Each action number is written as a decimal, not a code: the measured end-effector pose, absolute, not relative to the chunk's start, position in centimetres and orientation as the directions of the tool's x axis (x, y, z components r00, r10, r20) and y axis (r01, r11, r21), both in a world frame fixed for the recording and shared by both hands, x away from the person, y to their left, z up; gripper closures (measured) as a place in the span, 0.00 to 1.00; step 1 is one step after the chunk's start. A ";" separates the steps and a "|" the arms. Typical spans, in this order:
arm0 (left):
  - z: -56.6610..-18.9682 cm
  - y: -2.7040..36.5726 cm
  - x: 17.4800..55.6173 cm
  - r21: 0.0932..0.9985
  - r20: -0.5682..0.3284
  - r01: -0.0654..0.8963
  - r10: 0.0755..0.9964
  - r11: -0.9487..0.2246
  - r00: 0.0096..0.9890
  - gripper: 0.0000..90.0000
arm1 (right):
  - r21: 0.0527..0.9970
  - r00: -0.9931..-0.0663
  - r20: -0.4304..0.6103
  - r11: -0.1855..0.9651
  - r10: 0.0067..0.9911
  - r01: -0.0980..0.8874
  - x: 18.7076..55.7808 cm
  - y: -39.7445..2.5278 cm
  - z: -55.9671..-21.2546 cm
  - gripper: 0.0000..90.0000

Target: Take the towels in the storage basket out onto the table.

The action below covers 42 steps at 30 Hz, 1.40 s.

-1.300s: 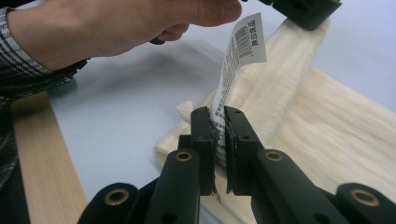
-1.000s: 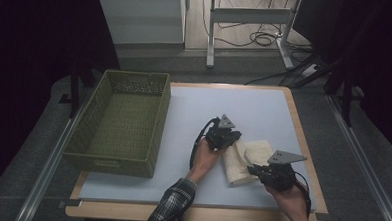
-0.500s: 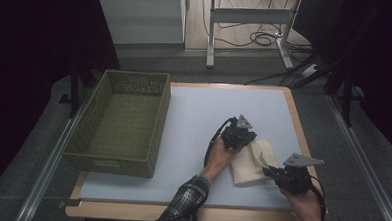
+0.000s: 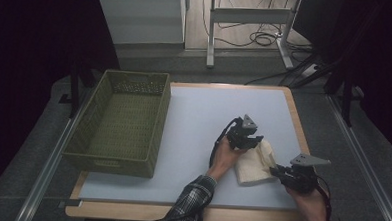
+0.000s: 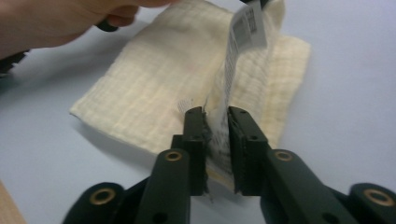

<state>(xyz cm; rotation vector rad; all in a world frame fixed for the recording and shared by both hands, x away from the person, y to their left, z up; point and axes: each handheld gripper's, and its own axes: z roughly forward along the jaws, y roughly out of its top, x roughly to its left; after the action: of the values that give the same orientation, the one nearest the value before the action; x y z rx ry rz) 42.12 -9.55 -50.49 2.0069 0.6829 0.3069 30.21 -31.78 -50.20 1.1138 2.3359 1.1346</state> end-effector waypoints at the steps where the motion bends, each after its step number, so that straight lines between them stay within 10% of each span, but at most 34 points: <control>1: -50.4 -9.3 42.1 0.859 -0.063 0.344 0.587 -0.380 0.807 0.61 | 0.772 -0.641 0.050 0.377 0.766 0.512 30.2 -32.0 -50.2 0.79; 17: -51.2 -3.2 41.0 0.823 -0.047 0.404 0.662 -0.399 0.748 0.33 | 0.738 -0.513 0.041 0.320 0.857 0.595 29.1 -37.8 -50.3 0.62; 42: -54.3 4.3 37.8 0.705 -0.033 0.552 0.757 -0.445 0.653 0.10 | 0.699 -0.605 0.061 0.399 0.794 0.594 31.8 -32.1 -49.9 0.81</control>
<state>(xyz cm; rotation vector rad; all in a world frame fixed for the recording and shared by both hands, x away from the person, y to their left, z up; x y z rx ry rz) 37.83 4.35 -54.28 2.1665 1.0104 0.3745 31.83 -32.09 -49.94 1.2149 2.3770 1.0131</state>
